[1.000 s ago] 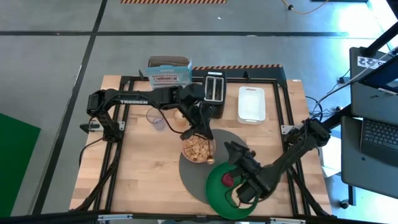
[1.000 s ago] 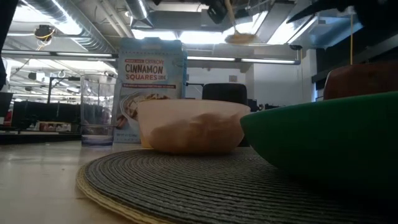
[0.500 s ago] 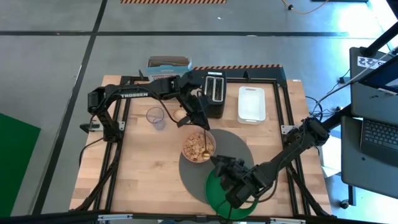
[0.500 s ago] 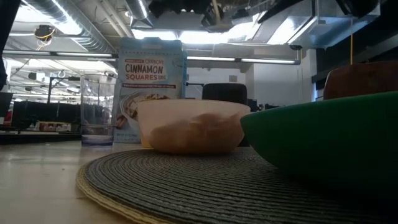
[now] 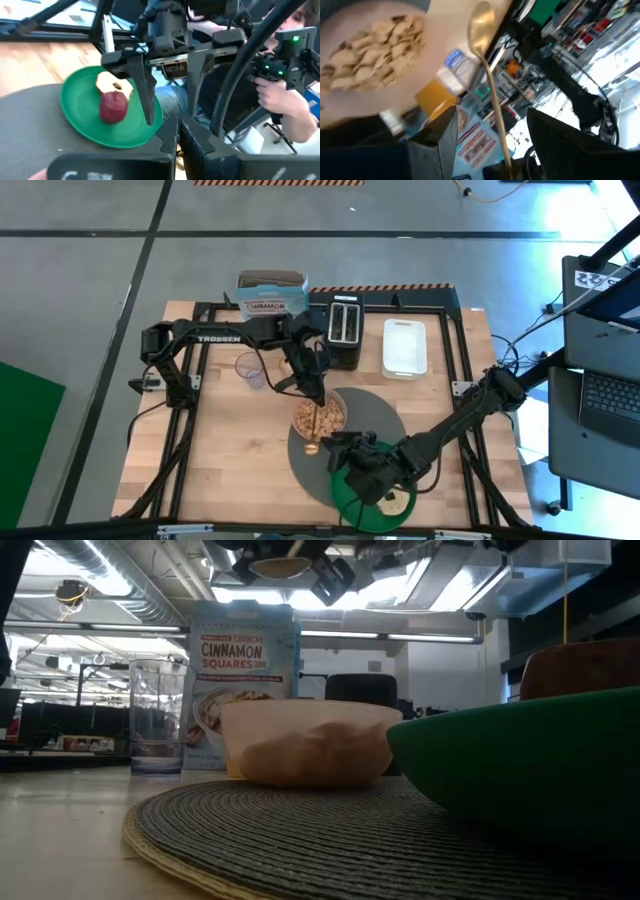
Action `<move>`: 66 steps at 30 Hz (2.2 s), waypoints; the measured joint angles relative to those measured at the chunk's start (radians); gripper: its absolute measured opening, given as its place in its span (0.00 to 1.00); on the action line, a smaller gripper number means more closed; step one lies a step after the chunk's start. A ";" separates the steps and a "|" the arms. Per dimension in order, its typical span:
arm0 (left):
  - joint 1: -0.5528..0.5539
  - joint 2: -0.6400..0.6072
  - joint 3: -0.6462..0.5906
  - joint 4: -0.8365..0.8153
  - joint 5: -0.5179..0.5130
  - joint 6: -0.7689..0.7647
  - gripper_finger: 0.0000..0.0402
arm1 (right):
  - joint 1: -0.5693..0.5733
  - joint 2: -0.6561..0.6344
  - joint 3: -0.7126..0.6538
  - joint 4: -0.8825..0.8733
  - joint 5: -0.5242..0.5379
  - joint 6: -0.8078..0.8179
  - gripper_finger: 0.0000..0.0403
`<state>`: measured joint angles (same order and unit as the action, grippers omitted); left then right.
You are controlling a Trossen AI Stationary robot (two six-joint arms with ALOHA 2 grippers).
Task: Arrange a breakfast setting
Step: Put the gold spoon on the gray table mat
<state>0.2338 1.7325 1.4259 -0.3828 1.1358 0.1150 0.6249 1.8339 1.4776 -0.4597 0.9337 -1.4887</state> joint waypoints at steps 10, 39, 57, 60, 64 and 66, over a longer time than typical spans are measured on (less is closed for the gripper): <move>-0.042 0.000 -0.013 0.012 0.016 0.000 0.01 | -0.106 0.000 0.000 0.144 -0.149 -0.120 0.51; -0.034 0.004 -0.013 0.037 0.023 -0.009 0.01 | -0.179 0.001 0.002 0.189 -0.228 -0.148 0.04; -0.039 0.000 -0.013 0.042 -0.188 0.003 0.17 | -0.180 0.001 -0.002 0.186 -0.190 -0.060 0.00; -0.036 0.000 -0.013 0.042 -0.203 0.003 0.23 | -0.180 0.001 -0.002 0.176 -0.183 -0.042 0.00; -0.026 0.000 -0.013 0.040 -0.205 0.001 0.35 | -0.180 0.001 -0.002 0.163 -0.177 -0.022 0.00; -0.021 0.000 -0.013 0.040 -0.210 0.002 0.40 | -0.177 0.001 -0.002 0.162 -0.176 -0.020 0.00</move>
<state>0.2128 1.7325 1.4128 -0.3428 0.9257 0.1169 0.4483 1.8351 1.4761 -0.2980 0.7577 -1.5083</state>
